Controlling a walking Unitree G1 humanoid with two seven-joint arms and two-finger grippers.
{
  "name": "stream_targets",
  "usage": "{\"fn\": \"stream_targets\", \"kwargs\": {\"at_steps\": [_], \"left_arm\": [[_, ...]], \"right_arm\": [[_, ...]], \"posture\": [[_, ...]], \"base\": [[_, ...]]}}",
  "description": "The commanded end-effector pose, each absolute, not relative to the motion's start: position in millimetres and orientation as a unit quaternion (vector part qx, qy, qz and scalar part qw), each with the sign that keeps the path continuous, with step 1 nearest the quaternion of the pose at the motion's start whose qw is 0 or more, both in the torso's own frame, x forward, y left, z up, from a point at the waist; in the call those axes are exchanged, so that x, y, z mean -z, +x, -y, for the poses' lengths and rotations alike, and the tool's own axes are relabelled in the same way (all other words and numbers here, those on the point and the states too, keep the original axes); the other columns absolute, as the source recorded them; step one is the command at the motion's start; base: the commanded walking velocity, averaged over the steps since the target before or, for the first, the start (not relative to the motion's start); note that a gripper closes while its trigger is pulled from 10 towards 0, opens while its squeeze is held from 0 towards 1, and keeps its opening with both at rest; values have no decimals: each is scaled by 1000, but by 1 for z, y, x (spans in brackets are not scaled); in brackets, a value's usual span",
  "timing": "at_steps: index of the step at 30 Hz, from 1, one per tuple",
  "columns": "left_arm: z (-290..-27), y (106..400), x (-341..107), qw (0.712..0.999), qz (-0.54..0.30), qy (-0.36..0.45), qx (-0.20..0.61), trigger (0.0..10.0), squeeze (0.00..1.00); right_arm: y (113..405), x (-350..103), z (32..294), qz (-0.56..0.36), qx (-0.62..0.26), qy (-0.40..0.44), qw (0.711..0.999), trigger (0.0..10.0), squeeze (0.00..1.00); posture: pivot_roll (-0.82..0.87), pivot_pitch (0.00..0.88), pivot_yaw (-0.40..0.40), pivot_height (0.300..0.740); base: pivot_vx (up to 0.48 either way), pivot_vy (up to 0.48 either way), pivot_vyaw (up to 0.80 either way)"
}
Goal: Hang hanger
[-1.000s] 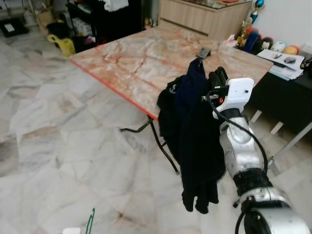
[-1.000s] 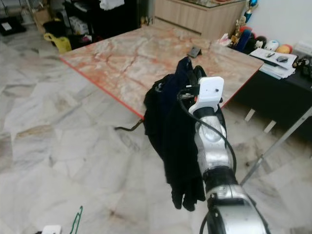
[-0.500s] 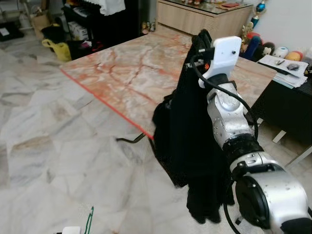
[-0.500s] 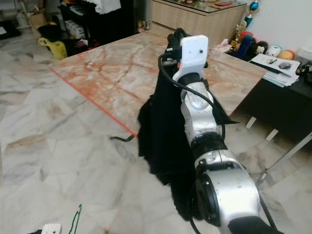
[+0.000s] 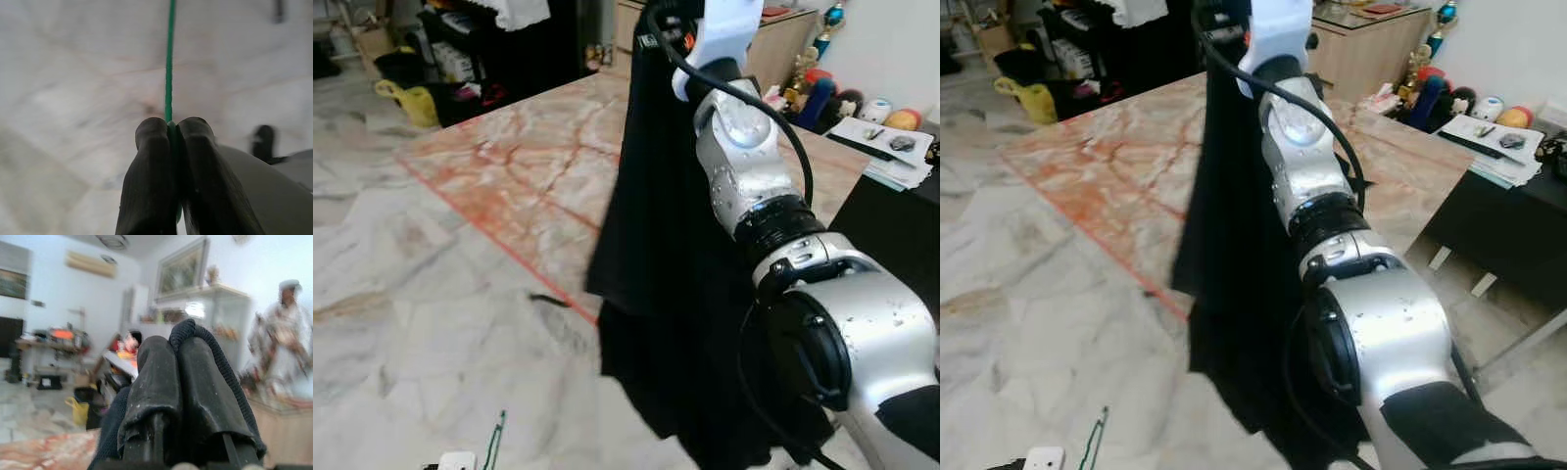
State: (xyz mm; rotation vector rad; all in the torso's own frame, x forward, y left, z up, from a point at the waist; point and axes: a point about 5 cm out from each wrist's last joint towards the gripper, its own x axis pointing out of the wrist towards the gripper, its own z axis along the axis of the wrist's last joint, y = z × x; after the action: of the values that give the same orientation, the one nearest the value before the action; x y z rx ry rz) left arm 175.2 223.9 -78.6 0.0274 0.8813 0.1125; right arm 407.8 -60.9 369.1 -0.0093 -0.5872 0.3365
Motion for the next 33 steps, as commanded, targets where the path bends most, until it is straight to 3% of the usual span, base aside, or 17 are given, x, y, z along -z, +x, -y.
{"fn": "stream_targets", "kwargs": {"at_steps": [1, 5, 6, 9, 20, 21, 22, 33], "left_arm": [[-231, 169, 80, 898, -437, 13, -59, 10000, 0], [-228, 167, 81, 898, -438, 8, -48, 10000, 0], [-227, 165, 83, 896, -441, 7, -48, 10000, 0], [-225, 162, 84, 893, -448, 6, -45, 10000, 0], [-226, 154, 88, 886, -462, 6, -36, 10000, 0], [-226, 152, 88, 885, -464, 6, -36, 10000, 0], [-227, 151, 89, 884, -466, 6, -36, 10000, 0], [-228, 144, 92, 878, -477, 11, -33, 10000, 0]], "right_arm": [[406, -371, 42, 271, -181, -35, 945, 10000, 0], [414, -337, 40, 190, -181, -58, 963, 10000, 0], [416, -305, 37, 124, -201, -82, 968, 10000, 0], [415, -262, 38, 53, -224, -99, 968, 10000, 0], [416, -224, 63, -8, -183, -85, 979, 10000, 0], [416, -221, 69, -11, -174, -74, 982, 10000, 380], [417, -220, 74, -11, -165, -58, 985, 10000, 1000], [417, -225, 100, 48, -109, -13, 993, 10000, 1000]], "posture": [[115, 67, -79, 740], [113, 75, -80, 740], [109, 79, -79, 740], [104, 86, -77, 740], [94, 102, -64, 740], [94, 105, -63, 740], [93, 107, -62, 740], [91, 119, -54, 740]], "base": [[0, 0, 0], [0, 0, 0], [0, 0, 0], [0, 0, 0], [0, 0, 0], [0, 0, 0], [0, 0, 0], [0, 0, 0]]}}
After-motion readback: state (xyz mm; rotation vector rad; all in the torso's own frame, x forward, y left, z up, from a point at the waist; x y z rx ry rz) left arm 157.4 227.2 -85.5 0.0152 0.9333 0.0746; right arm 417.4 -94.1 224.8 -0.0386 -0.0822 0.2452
